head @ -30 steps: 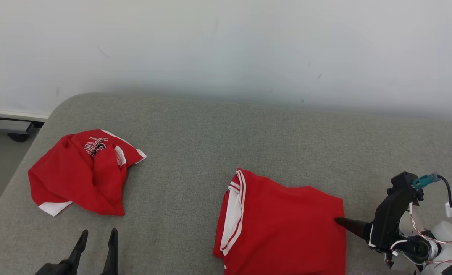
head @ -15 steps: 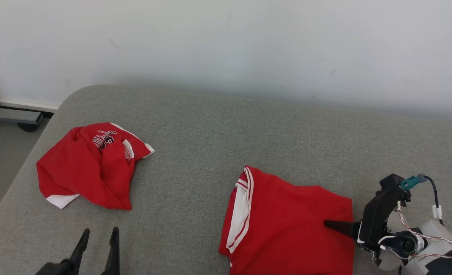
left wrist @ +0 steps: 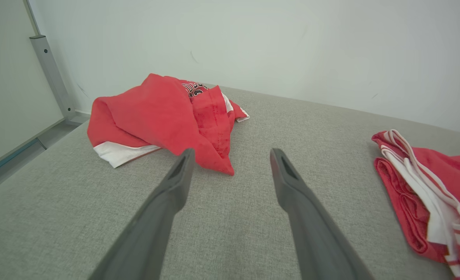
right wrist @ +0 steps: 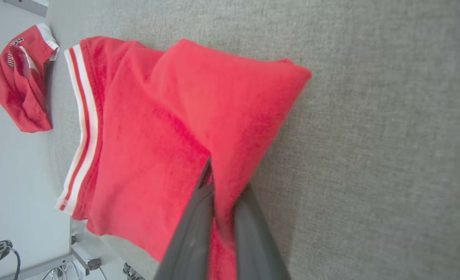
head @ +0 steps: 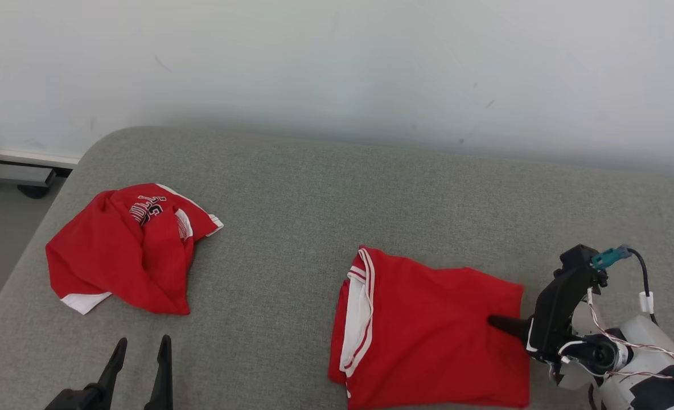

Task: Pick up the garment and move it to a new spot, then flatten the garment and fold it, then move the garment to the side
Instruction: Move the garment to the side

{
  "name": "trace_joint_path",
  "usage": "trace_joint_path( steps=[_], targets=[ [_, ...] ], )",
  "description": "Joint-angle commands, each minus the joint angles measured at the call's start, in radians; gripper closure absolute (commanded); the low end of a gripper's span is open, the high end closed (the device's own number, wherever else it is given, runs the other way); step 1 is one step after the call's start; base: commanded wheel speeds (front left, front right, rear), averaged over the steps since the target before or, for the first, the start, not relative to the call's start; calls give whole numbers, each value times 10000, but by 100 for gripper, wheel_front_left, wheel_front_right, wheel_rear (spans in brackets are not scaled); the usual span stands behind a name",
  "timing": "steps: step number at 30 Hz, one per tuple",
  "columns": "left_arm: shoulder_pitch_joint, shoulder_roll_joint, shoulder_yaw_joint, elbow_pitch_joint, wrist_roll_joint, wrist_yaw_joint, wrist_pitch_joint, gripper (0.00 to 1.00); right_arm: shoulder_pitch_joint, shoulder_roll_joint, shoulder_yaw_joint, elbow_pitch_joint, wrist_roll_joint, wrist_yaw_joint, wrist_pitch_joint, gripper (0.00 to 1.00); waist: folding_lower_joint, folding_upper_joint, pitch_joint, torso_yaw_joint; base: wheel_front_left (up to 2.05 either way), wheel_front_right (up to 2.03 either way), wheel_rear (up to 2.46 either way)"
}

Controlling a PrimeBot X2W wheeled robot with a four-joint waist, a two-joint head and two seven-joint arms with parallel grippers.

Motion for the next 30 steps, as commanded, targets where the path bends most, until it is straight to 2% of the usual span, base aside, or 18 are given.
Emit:
trace_joint_path(
  steps=[1,9,19,30],
  targets=[
    [-43,6,48,11,102,-40,-71,0,-44,-164,-97,-85,-78,-5,-71,100,0,-1,-28,-59,0,0,0],
    [-70,7,143,-13,174,-90,-71,0,-895,-610,-363,-273,-503,-5,-403,100,0,-1,10,-362,0,0,0],
    [-216,183,243,-207,266,-169,-69,0,-2527,-1601,-438,784,-1482,-5,-417,100,0,-1,539,-661,0,0,0],
    [-560,548,334,-419,299,-257,-69,0,-4288,-2357,-598,1699,-2210,-5,-457,100,0,-1,1579,-1391,0,0,0]
  ],
)
